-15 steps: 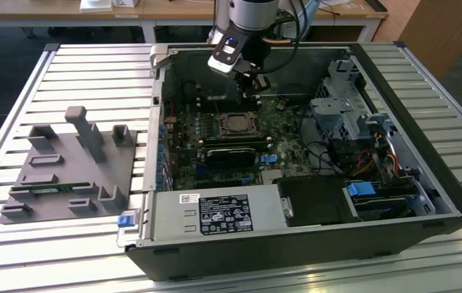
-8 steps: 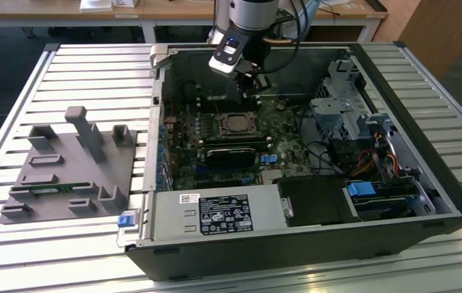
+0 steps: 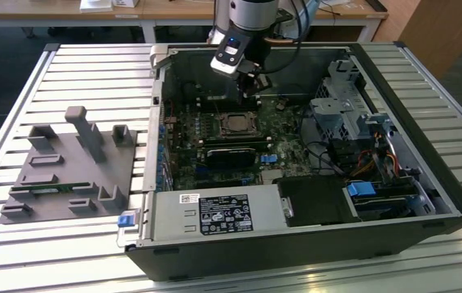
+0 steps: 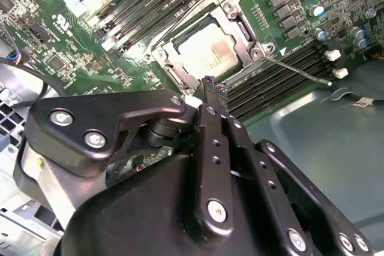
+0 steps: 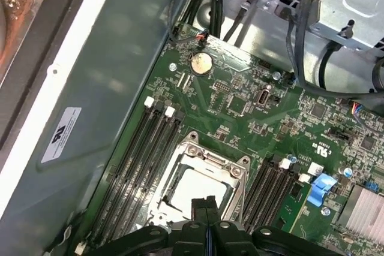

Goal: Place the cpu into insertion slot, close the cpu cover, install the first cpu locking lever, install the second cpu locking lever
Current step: 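Install the first cpu locking lever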

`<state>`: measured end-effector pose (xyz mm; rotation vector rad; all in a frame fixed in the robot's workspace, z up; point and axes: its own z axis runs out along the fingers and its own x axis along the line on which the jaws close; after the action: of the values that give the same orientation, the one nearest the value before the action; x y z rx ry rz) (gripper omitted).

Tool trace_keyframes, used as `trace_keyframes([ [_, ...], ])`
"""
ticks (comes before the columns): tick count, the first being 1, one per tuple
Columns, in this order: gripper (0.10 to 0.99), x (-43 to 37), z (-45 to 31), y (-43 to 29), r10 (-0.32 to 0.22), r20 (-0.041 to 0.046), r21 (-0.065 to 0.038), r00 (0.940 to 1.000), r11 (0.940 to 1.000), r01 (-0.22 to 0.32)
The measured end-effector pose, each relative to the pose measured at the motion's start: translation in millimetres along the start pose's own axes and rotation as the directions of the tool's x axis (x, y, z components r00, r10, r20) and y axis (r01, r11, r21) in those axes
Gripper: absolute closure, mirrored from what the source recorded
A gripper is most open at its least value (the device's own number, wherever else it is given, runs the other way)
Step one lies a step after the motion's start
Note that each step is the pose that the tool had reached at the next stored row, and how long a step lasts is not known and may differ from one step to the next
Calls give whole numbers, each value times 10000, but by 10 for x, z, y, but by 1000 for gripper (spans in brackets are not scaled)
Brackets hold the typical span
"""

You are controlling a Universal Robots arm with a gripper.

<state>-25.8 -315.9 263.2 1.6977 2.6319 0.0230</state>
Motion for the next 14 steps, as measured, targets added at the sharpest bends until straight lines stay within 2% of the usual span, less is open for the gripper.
trace_keyframes([
  [8, 980, 0, 0, 0, -550, -9, 0, 9985, 9985, 550],
  [14, 980, 0, 0, 0, -1070, -18, 0, 9943, 9943, 1070],
])
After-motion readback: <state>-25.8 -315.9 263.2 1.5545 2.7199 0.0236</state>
